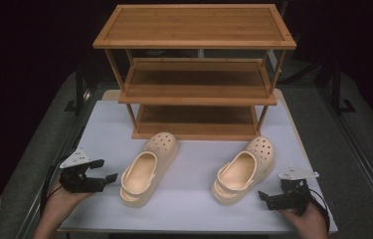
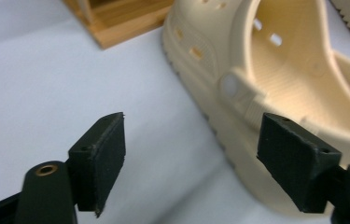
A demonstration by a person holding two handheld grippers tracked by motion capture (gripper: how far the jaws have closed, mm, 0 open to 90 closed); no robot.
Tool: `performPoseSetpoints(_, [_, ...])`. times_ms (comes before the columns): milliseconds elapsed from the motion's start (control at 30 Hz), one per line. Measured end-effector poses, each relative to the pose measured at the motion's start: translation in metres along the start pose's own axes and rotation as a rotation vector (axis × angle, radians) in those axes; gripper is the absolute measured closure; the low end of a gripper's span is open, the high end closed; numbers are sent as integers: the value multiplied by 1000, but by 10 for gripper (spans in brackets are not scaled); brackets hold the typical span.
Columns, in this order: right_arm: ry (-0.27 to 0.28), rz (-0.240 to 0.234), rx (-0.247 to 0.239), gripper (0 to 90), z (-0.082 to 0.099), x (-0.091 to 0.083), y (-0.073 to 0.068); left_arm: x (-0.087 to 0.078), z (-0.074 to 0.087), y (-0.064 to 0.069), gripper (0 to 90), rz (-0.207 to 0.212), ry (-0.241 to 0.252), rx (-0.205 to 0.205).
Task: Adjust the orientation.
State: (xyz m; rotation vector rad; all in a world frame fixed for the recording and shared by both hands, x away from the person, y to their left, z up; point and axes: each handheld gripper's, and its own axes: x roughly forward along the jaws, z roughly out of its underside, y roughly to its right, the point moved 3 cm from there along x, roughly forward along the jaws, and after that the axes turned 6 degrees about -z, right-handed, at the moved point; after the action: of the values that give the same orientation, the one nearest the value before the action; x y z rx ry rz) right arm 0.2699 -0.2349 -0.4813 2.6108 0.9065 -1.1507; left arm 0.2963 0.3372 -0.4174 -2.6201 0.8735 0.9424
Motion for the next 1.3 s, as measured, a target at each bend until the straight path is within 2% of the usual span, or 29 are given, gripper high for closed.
performPoseSetpoints(133, [0, 1, 0, 0, 0, 0, 0, 5, 12, -8, 190, -42, -41, 4])
performPoseSetpoints(200, [0, 1, -1, 0, 0, 0, 0, 12, 18, -12, 177, -41, -64, -7])
performPoseSetpoints(400, [-2, 1, 1, 0, 0, 0, 0, 31, 35, -16, 121, -100, -154, 28])
performPoseSetpoints(533, [-2, -1, 3, 0, 0, 0, 0, 33, 38, -18, 76, -106, -133, 18])
performPoseSetpoints(600, [-4, 1, 2, 0, 0, 0, 0, 35, 41, -18, 22, -118, -114, 7])
performPoseSetpoints(700, [-6, 0, 3, 0, -1, 0, 0, 34, 42, -17, 19, -128, -108, 14])
performPoseSetpoints(1067, [-8, -1, 5, 0, -1, -1, 0, 34, 42, -18, 19, -123, -112, 9])
performPoseSetpoints(1100, [-17, -3, 6, 11, -2, -2, -1, 35, 42, -18, 19, -123, -110, 6])
performPoseSetpoints(1133, [-27, 0, 5, 60, -2, -3, -1, 35, 42, -18, 19, -124, -110, 6])
performPoseSetpoints(1267, [23, -4, 21, 202, -6, -18, 3, 34, 42, -18, 18, -121, -111, 8])
performPoseSetpoints(1300, [36, 5, 22, 279, -8, -23, 5, 34, 42, -18, 18, -121, -111, 8])
